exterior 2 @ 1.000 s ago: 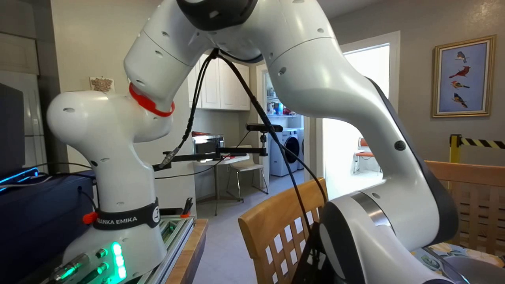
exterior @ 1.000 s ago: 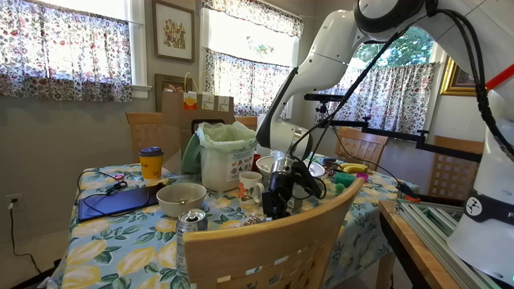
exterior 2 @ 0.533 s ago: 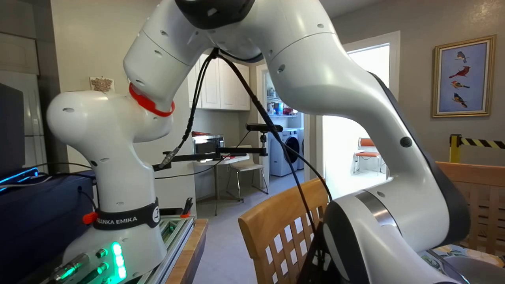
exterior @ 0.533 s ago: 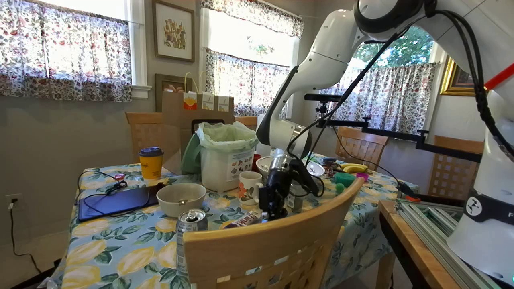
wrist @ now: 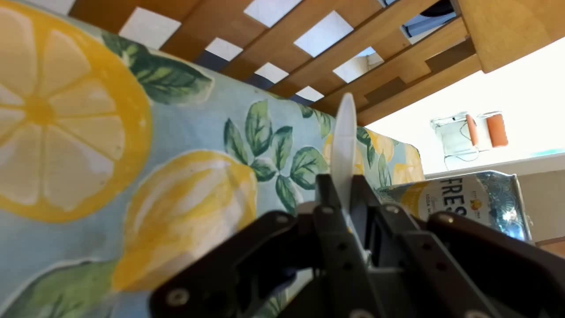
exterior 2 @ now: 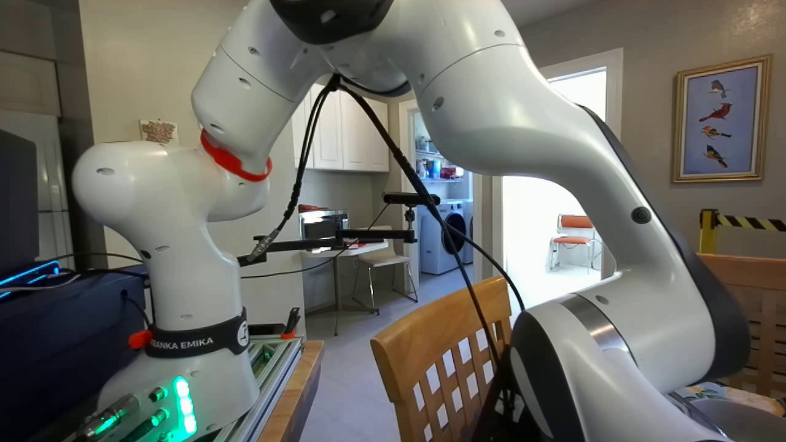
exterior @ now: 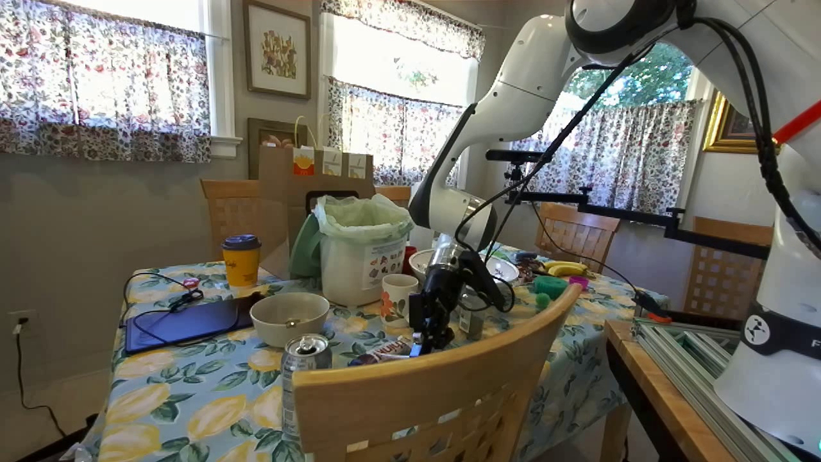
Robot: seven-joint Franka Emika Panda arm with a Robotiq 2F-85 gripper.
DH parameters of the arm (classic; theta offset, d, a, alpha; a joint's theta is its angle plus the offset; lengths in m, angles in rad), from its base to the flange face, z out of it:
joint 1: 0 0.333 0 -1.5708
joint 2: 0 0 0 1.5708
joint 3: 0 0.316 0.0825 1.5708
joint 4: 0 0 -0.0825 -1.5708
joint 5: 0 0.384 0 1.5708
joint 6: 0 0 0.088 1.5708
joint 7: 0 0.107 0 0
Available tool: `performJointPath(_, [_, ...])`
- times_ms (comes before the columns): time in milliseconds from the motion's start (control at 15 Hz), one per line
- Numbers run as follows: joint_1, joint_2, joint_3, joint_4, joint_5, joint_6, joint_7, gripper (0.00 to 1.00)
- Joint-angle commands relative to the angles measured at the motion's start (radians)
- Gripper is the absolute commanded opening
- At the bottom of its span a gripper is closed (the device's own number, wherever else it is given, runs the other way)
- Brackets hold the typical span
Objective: Cut the packet with the knife
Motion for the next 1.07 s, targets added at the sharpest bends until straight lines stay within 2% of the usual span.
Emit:
performJointPath(0, [0.007, -0.014, 0.002, 0.002, 0.018, -0.017, -0.022, 0.03])
performJointPath(1000, [-0.003, -0.005, -0.008, 0.033, 0.052, -0.037, -0.016, 0.03])
